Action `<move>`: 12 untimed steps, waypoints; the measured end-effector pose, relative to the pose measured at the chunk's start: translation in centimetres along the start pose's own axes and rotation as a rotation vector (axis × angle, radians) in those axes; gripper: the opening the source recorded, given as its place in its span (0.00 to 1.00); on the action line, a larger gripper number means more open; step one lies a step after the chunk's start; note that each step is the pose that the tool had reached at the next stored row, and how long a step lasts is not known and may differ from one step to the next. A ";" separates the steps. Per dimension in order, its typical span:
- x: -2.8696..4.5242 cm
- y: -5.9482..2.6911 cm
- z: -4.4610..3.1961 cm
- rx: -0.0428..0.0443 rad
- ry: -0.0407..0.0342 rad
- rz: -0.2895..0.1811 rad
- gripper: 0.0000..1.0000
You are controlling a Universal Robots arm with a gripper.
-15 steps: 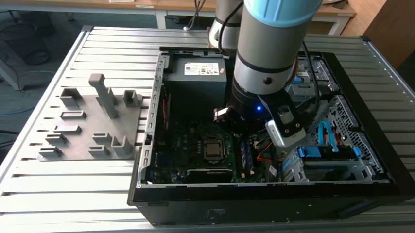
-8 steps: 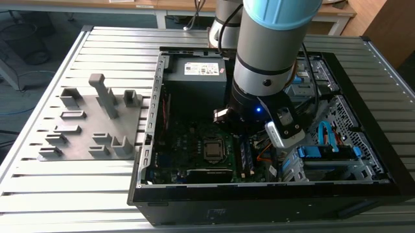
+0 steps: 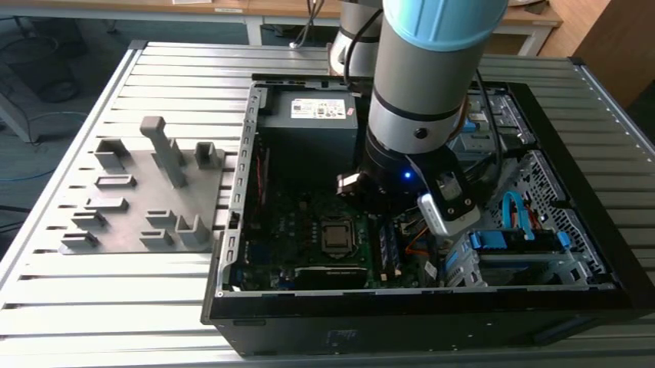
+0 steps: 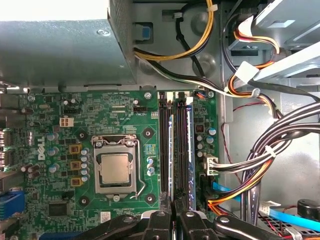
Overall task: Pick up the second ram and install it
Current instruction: 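Insert the second ram into the second slot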
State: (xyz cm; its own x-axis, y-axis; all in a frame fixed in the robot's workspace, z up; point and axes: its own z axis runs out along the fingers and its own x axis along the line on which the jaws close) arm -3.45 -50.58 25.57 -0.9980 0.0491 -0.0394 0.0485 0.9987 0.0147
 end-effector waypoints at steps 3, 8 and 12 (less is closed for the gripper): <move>0.00 -0.02 0.09 0.0002 0.0000 0.000 0.14; 0.00 -0.02 0.10 0.0001 0.0000 0.000 0.14; 0.00 -0.02 0.13 0.0001 0.0000 0.000 0.14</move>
State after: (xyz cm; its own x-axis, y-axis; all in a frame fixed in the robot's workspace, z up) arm -3.45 -50.60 25.45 -0.9980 0.0491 -0.0394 0.0485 0.9987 0.0146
